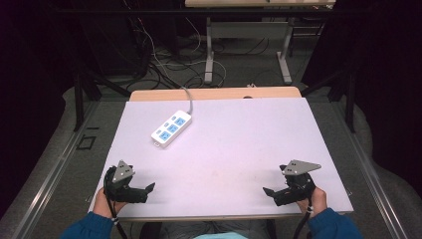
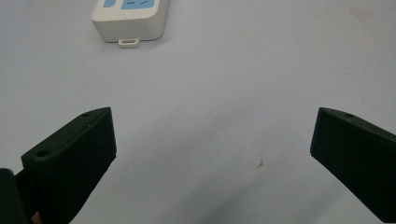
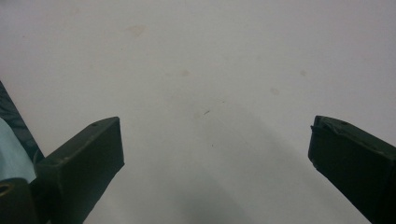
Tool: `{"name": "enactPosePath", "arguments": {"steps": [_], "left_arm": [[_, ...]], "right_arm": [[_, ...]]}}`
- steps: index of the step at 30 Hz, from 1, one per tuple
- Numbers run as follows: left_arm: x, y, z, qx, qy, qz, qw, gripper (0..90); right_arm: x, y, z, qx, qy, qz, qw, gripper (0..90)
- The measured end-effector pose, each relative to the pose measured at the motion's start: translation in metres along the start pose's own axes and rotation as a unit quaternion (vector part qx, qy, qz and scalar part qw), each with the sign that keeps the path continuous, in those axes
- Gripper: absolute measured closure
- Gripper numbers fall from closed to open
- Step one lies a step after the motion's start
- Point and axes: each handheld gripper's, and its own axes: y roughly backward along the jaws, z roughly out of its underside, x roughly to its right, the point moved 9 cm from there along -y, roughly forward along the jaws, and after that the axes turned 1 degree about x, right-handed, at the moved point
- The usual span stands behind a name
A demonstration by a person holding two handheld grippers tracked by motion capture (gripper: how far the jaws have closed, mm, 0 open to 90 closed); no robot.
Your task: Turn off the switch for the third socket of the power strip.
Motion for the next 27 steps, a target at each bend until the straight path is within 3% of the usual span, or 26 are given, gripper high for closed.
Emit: {"name": "enactPosePath", "arguments": {"steps": [8,19,23,27], "left_arm": [[-0.002,-0.001,-0.001,-0.004,-0.003,-0.005,1.0000,0.2],[-0.011,0.000,-0.010,-0.001,0.012,-0.013,0.9998,0.0],[-0.013,0.000,-0.014,0.005,0.028,-0.013,0.9995,0.0],[-0.016,0.001,-0.019,0.006,0.023,-0.018,0.9996,0.0]], "right_arm": [[0.000,0.000,-0.001,0.004,-0.001,-0.004,1.0000,3.1],[0.000,0.000,0.000,0.005,-0.002,-0.003,1.0000,3.0],[0.000,0.001,-0.001,0.004,-0.001,0.000,1.0000,3.0],[0.000,0.002,0.000,0.003,0.002,-0.001,1.0000,3.0]]}}
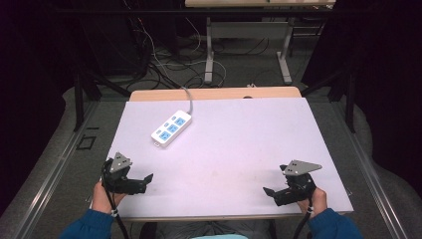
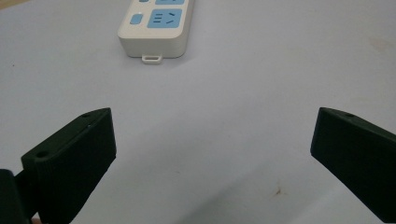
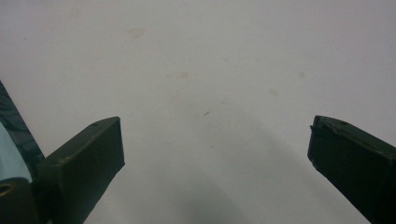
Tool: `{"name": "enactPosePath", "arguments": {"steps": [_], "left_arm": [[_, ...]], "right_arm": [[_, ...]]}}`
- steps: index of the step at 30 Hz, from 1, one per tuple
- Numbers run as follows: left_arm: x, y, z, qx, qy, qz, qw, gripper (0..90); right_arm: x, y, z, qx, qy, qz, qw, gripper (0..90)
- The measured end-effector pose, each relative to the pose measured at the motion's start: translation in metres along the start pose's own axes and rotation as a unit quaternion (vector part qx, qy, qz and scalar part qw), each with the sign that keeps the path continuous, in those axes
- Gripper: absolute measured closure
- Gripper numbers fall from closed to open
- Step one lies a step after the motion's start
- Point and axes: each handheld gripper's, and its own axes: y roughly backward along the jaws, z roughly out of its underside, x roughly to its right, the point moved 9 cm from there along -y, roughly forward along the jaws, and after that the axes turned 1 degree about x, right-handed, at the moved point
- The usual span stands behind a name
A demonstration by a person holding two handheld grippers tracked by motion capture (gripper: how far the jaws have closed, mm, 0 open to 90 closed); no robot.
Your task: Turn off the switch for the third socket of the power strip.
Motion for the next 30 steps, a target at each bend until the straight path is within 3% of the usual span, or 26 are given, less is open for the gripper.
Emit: {"name": "enactPosePath", "arguments": {"steps": [9,30], "left_arm": [[-0.002,-0.004,-0.008,-0.002,-0.006,-0.007,1.0000,0.0],[-0.012,-0.025,-0.031,-0.004,-0.005,-0.009,0.9999,0.0]], "right_arm": [[-0.001,0.001,-0.001,0.000,0.009,0.000,1.0000,3.1],[-0.001,-0.001,0.000,-0.001,0.001,0.002,1.0000,3.2]]}}
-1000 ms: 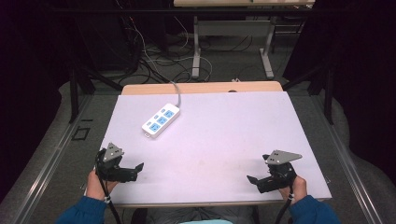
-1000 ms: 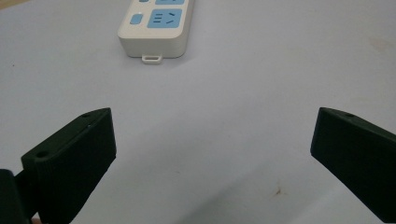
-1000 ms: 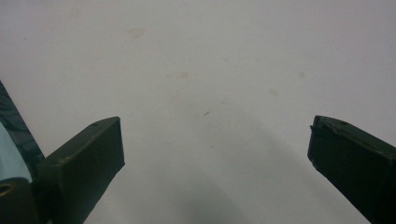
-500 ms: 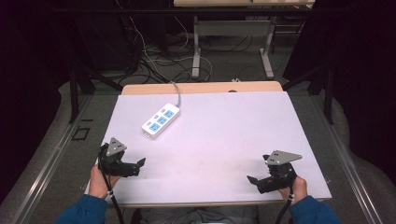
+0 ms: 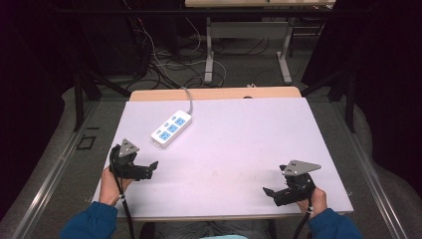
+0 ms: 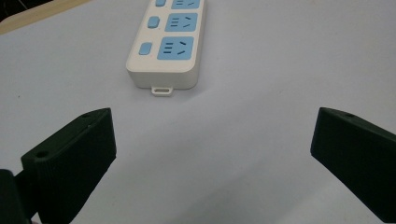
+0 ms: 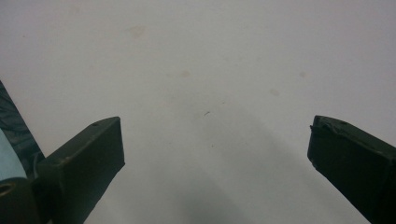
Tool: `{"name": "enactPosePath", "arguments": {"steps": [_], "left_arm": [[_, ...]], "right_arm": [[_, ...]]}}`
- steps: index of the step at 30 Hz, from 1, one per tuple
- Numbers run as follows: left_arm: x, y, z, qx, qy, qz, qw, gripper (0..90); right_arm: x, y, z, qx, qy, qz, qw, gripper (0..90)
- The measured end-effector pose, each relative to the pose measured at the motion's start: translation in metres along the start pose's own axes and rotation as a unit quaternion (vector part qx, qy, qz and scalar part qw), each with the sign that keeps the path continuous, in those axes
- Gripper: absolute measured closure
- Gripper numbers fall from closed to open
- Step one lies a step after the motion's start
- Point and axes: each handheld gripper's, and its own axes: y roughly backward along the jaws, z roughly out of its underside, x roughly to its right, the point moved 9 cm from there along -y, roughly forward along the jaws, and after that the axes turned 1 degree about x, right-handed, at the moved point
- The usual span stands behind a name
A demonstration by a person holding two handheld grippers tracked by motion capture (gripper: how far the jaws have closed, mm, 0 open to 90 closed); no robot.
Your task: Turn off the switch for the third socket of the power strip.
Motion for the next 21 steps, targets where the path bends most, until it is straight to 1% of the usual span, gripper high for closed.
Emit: {"name": "enactPosePath", "arguments": {"steps": [1,6,7,8,10,11,16,17,18,19,20,21], "left_arm": [[-0.001,-0.001,-0.001,-0.004,-0.004,0.001,1.0000,0.0],[-0.003,-0.009,-0.007,-0.006,-0.008,-0.001,1.0000,0.0],[-0.002,-0.010,-0.008,-0.003,0.000,0.002,1.0000,0.0],[-0.003,-0.011,-0.008,-0.006,-0.008,0.002,0.9999,0.0],[-0.004,-0.013,-0.010,-0.007,-0.009,0.002,0.9999,0.0],[-0.004,-0.013,-0.010,-0.007,-0.009,0.002,0.9999,0.0],[-0.006,-0.017,-0.013,-0.011,-0.005,0.004,0.9999,0.0],[-0.006,-0.019,-0.014,-0.006,-0.001,0.005,1.0000,0.0],[-0.007,-0.020,-0.015,-0.010,-0.003,0.005,0.9999,0.0],[-0.007,-0.022,-0.016,-0.006,-0.001,0.007,1.0000,0.0],[-0.008,-0.022,-0.016,-0.013,-0.004,0.008,0.9999,0.0],[-0.009,-0.024,-0.019,-0.006,0.001,0.008,1.0000,0.0]], "right_arm": [[0.000,0.000,0.000,-0.002,-0.002,-0.001,1.0000,3.2],[0.000,-0.001,0.000,0.000,0.000,-0.003,1.0000,3.2],[0.000,-0.001,0.000,0.000,0.000,-0.004,1.0000,3.2],[0.000,-0.001,0.000,-0.001,0.001,-0.003,1.0000,3.2],[0.000,0.000,0.001,-0.006,0.001,-0.005,1.0000,3.2],[0.000,-0.001,0.000,0.000,0.001,-0.002,1.0000,3.2],[0.000,0.000,0.001,-0.005,0.000,-0.005,1.0000,3.2],[0.000,0.000,0.001,-0.005,0.000,-0.005,1.0000,3.2],[0.000,-0.001,0.001,-0.006,0.000,-0.005,1.0000,3.3],[0.000,-0.001,0.001,-0.005,0.000,-0.005,1.0000,3.3],[0.000,-0.001,0.001,-0.005,0.000,-0.003,1.0000,3.3],[0.000,-0.001,0.001,-0.005,0.001,-0.004,1.0000,3.3]]}}
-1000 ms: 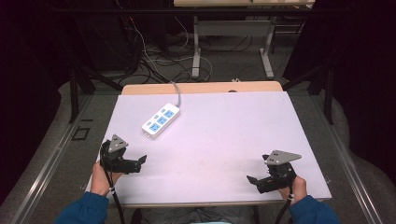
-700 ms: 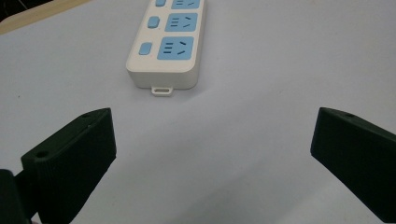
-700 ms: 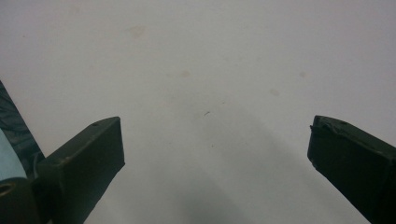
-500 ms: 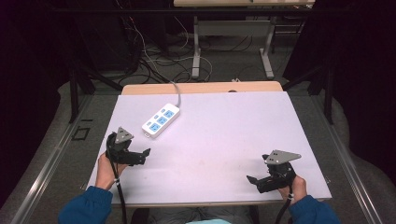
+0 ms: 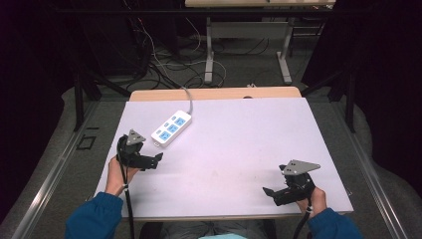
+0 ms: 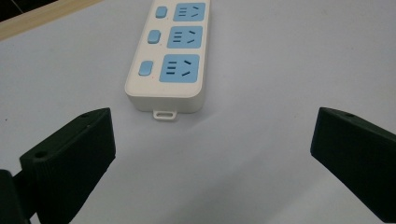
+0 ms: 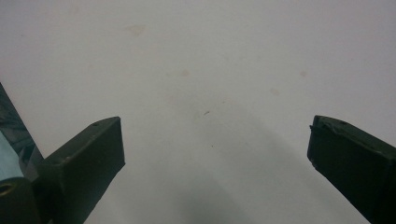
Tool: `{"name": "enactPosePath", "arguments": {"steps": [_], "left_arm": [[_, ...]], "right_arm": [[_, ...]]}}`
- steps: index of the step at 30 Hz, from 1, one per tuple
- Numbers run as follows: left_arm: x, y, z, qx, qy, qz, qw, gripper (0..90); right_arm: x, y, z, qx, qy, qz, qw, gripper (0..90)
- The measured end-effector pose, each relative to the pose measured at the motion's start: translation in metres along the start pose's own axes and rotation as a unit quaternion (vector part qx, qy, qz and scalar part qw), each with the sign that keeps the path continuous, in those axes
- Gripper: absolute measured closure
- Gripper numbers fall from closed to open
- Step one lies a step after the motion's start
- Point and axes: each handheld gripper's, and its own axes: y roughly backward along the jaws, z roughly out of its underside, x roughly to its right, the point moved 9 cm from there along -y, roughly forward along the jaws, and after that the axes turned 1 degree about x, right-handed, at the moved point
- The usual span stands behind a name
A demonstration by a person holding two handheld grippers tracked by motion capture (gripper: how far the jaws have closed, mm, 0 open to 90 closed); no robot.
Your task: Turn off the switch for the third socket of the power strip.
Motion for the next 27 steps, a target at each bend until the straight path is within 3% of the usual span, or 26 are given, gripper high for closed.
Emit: {"name": "enactPosePath", "arguments": {"steps": [11,16,26,27], "left_arm": [[-0.010,-0.009,-0.010,-0.005,0.001,-0.003,1.0000,0.0],[-0.017,-0.013,-0.015,-0.003,0.015,-0.002,0.9999,0.0],[-0.028,-0.030,-0.023,-0.009,0.020,-0.007,0.9997,0.0],[-0.029,-0.030,-0.022,-0.021,0.017,-0.004,0.9996,0.0]], "right_arm": [[0.000,-0.001,0.000,-0.002,0.000,0.000,1.0000,3.5],[0.000,-0.001,0.000,-0.003,0.000,0.001,1.0000,3.5],[0.000,-0.001,0.001,-0.005,0.000,-0.003,1.0000,3.5],[0.000,-0.001,0.001,-0.004,0.000,-0.003,1.0000,3.5]]}}
